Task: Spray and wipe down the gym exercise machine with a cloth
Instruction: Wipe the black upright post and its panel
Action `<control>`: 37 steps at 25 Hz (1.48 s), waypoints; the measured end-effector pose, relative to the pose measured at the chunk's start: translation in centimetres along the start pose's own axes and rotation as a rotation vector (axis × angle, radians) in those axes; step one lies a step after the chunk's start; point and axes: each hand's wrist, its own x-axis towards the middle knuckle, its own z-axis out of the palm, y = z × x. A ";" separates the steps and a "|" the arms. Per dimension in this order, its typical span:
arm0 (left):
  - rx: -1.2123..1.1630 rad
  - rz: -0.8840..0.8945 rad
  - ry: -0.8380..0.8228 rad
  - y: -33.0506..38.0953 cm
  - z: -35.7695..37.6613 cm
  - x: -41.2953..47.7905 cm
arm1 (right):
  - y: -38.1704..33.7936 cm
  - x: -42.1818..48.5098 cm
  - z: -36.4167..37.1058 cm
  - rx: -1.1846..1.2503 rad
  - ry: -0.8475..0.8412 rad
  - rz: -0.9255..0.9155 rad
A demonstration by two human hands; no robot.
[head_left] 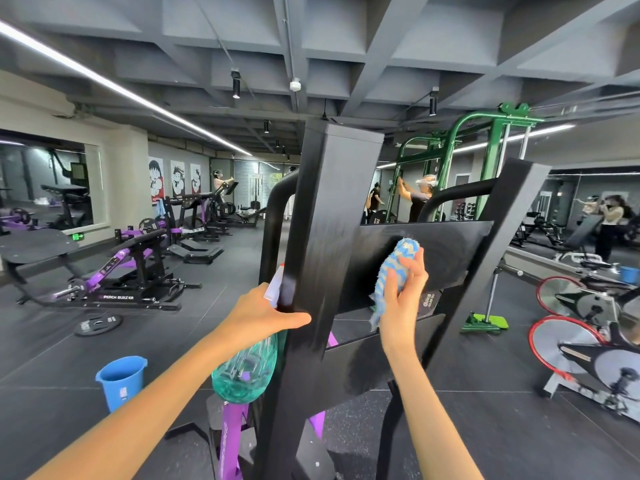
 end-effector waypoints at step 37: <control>-0.138 -0.149 0.216 0.2 1.8 -1.4 | 12.9 -9.3 -0.6 -0.742 -0.445 -0.389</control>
